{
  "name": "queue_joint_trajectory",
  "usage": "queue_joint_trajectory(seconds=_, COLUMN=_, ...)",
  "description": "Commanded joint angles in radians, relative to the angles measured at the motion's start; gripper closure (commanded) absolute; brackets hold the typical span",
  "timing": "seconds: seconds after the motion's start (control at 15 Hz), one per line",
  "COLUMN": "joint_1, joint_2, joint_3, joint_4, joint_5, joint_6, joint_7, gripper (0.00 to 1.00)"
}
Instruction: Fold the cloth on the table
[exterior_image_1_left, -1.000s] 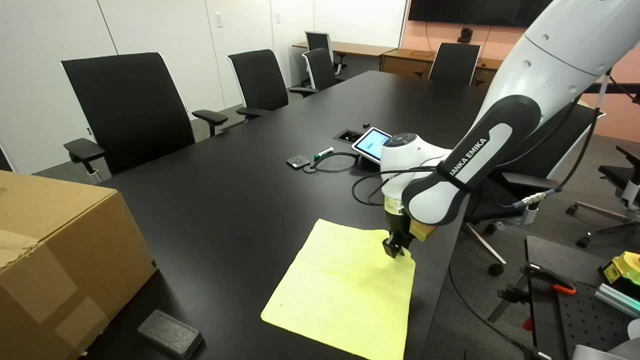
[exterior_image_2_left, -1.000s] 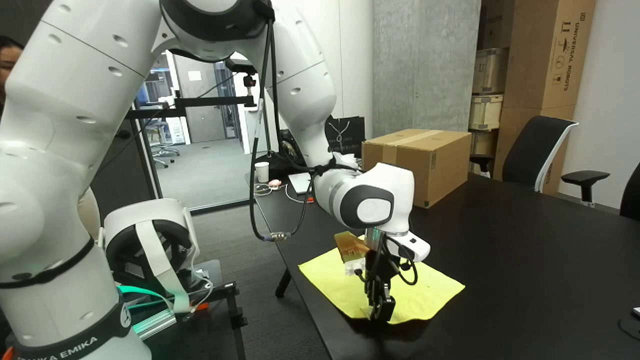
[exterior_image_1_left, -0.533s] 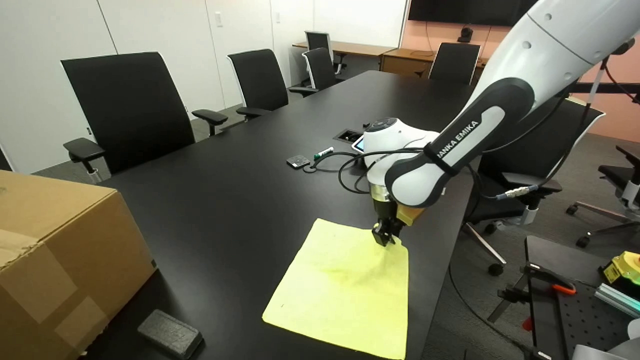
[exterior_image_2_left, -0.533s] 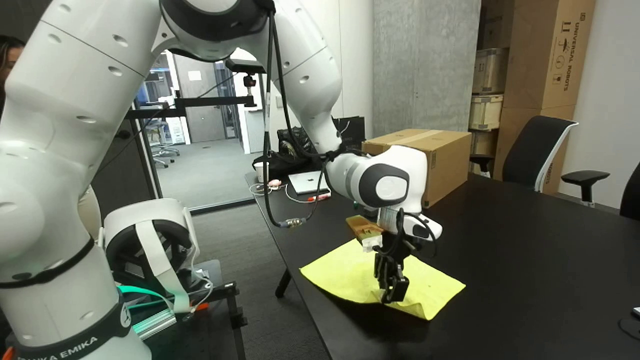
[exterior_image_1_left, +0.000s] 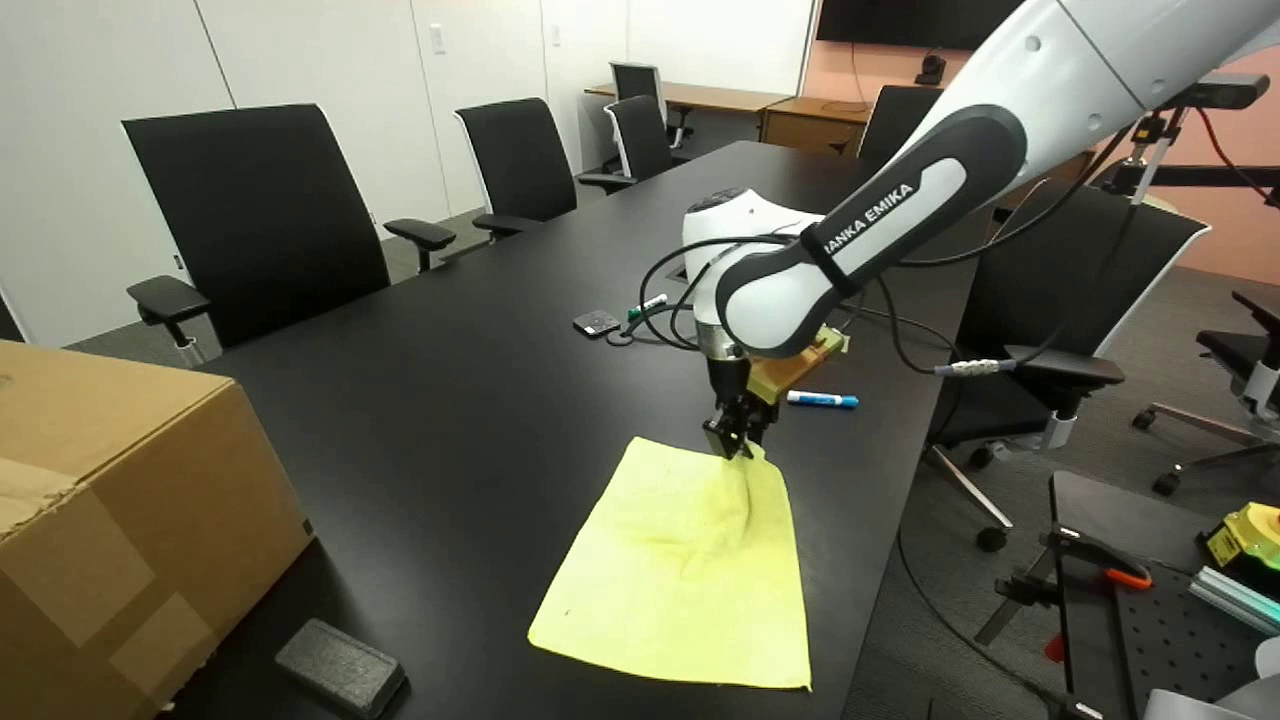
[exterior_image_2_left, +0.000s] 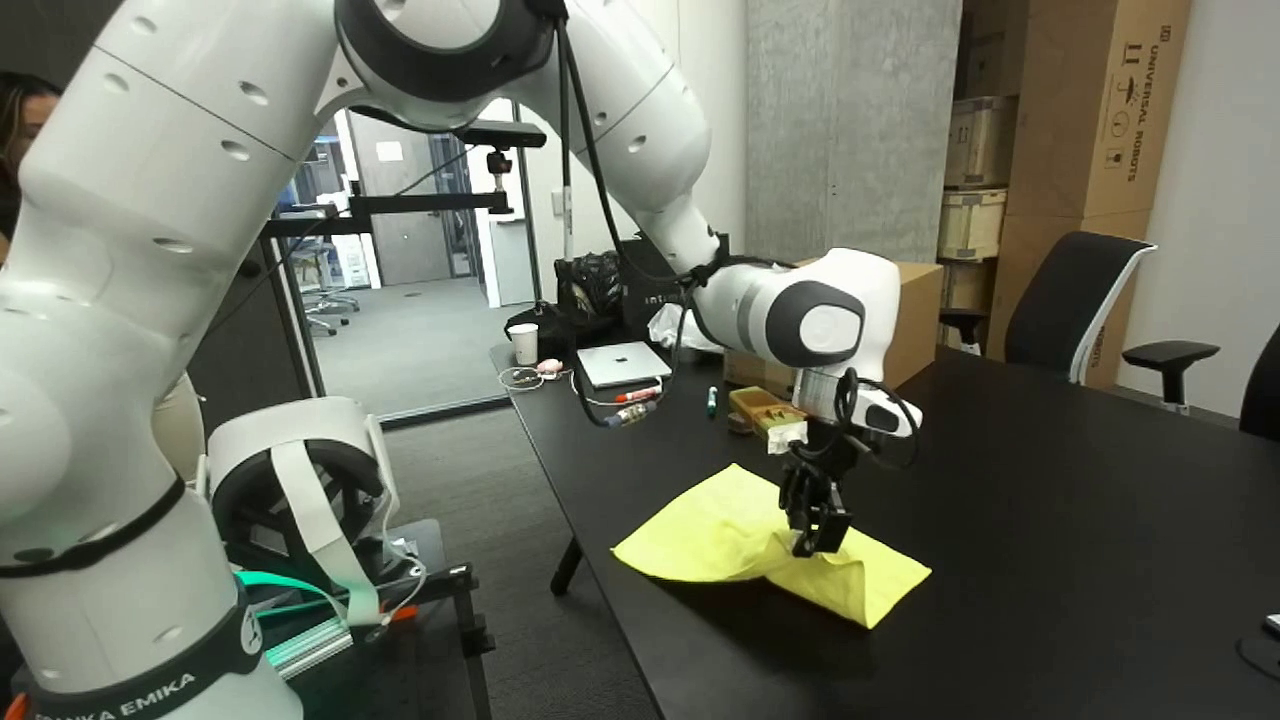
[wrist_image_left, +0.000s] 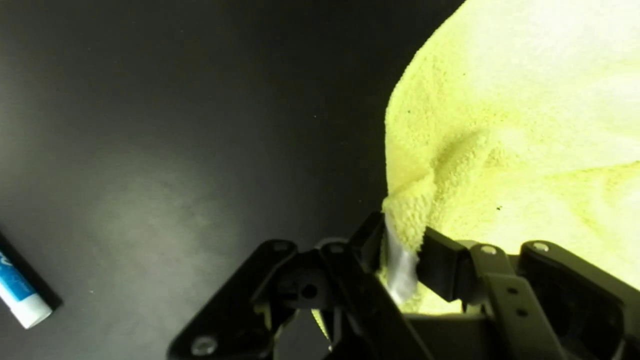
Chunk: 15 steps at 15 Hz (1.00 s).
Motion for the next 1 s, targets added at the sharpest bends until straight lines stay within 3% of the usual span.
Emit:
queue_joint_trajectory(seconds=0.0, joint_1=-0.049, joint_2=0.08, joint_3=0.038, joint_4=0.158, joint_5=0.057, joint_6=-0.092, joint_7=-0.031, gripper=0.93)
queue_joint_trajectory(seconds=0.47, joint_1=-0.051, joint_2=0.142, joint_3=0.051, joint_4=0.33, joint_5=0.069, joint_6=-0.186, joint_7=-0.026, gripper=0.93)
queue_joint_trajectory(seconds=0.67, joint_1=-0.038, joint_2=0.125, joint_3=0.058, joint_4=0.331, joint_5=0.054, joint_6=-0.202, joint_7=-0.038, gripper=0.93)
queue_joint_trajectory(seconds=0.93, joint_1=0.023, joint_2=0.057, joint_3=0.059, joint_4=0.241, joint_5=-0.021, joint_6=-0.2, joint_7=-0.071, gripper=0.93)
